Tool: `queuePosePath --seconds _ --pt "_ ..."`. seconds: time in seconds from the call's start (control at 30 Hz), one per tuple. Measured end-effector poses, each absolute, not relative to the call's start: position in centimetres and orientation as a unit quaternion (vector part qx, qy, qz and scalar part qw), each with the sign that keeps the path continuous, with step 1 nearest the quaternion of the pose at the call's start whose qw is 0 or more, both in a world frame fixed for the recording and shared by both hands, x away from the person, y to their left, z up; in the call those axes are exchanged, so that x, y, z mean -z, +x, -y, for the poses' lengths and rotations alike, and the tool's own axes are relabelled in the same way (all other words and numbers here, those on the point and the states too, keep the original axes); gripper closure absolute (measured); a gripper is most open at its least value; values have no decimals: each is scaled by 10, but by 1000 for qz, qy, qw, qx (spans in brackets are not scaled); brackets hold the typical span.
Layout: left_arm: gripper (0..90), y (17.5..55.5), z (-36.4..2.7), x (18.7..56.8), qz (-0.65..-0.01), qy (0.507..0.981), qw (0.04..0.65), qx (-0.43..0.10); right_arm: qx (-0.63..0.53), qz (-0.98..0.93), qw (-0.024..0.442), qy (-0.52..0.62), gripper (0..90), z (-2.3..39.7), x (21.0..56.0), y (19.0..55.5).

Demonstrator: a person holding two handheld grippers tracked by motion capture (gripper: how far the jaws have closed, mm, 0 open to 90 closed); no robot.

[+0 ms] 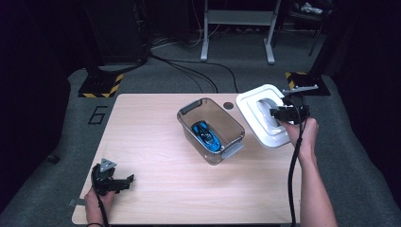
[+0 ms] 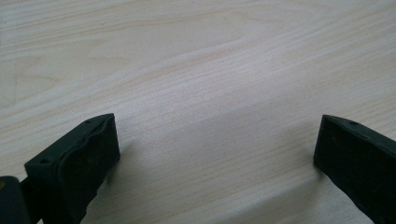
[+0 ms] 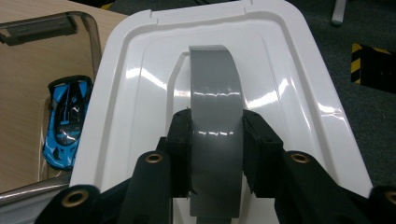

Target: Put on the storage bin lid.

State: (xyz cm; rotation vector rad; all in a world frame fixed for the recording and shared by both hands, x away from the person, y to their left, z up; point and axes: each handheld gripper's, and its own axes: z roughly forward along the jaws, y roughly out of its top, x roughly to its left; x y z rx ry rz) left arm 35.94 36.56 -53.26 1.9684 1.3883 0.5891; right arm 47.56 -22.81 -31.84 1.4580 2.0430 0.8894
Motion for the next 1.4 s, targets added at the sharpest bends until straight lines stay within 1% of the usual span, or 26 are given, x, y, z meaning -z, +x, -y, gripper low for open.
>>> queuePosePath --seconds 0.47,1.27,1.4 --pt "3 359 -366 533 -529 751 325 -225 -336 -759 225 511 665 200 314 475" --pt "3 359 -366 533 -530 750 325 -224 -365 -778 188 475 665 144 318 475" --pt "3 359 -366 533 -530 750 325 -224 -369 -780 189 469 665 135 319 477"
